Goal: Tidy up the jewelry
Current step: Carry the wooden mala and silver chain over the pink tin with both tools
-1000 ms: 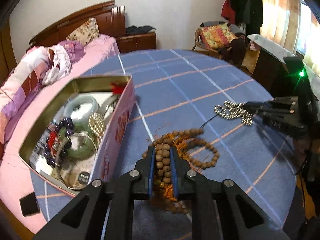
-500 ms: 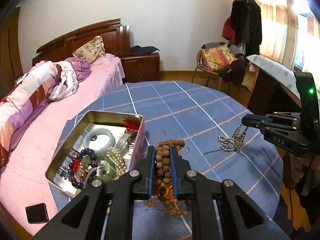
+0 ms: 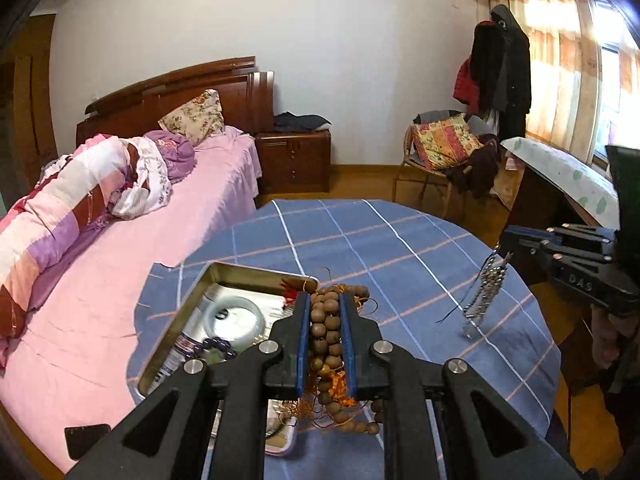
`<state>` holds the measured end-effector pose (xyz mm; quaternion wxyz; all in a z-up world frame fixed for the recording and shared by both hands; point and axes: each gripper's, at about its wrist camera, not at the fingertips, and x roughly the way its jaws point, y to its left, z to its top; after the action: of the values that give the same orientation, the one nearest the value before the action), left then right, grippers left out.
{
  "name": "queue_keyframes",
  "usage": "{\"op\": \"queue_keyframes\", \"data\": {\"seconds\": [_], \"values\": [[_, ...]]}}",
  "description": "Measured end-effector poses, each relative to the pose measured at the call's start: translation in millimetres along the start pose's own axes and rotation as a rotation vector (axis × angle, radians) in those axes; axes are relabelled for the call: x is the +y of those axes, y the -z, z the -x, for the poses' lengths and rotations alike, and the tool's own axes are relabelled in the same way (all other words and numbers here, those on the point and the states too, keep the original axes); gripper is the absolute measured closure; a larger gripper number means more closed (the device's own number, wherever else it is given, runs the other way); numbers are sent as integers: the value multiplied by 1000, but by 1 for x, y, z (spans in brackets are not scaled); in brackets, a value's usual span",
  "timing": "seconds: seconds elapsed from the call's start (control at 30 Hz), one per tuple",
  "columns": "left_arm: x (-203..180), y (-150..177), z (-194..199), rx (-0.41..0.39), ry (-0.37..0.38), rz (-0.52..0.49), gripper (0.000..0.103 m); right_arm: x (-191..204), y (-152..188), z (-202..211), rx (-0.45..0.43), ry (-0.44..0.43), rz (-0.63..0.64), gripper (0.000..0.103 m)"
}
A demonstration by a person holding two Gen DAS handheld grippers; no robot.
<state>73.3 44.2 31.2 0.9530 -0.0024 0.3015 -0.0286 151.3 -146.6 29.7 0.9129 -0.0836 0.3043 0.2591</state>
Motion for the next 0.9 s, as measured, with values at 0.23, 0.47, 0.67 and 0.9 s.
{"op": "queue_keyframes", "data": {"seconds": [0.23, 0.47, 0.67, 0.9], "values": [[16, -5, 3, -10, -54, -2, 89, 31, -28, 4, -55, -40, 65, 95], [34, -5, 2, -6, -90, 2, 89, 68, -52, 2, -99, -83, 132, 95], [53, -4, 1, -3, -116, 25, 89, 94, -63, -7, -108, -121, 169, 95], [74, -3, -1, -5, -145, 63, 89, 120, -71, -18, -102, -145, 208, 95]]}}
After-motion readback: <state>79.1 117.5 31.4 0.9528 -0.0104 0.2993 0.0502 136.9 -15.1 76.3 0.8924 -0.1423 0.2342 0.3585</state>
